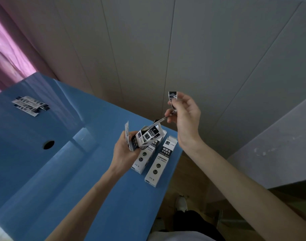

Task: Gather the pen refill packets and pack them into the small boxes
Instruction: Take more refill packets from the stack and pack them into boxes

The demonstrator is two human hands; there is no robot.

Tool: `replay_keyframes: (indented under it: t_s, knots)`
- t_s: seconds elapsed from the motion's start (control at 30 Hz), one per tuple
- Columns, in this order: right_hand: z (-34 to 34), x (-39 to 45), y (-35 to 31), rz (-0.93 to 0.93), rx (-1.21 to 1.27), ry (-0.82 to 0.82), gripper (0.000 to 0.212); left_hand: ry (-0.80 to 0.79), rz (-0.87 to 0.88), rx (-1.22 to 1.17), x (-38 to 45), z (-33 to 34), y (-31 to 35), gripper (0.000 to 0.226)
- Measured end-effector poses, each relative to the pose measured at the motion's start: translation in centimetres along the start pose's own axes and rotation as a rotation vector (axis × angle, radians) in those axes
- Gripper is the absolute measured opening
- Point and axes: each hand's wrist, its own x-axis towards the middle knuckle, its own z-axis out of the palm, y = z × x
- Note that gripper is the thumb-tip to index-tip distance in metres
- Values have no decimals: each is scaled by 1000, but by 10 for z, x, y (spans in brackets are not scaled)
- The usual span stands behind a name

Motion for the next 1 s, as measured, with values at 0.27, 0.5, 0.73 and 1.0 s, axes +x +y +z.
replay_keyframes:
  t_s: [0.27, 0.5, 0.73, 1.0]
  knots:
    - [-1, -3, 18, -60, 22, 131, 17, -1, 11, -3, -4, -4, -2, 52]
    - [1, -21, 38, -144, -67, -8, 8, 22, 34, -36, -8, -1, -1, 49]
    - [-9, -19, 43, 7, 2, -37, 18, 49, 43, -17, -13, 3, 0, 46]
    - [-20, -26, 42, -49, -86, -225, 46, 43, 62, -6, -12, 10, 0, 49]
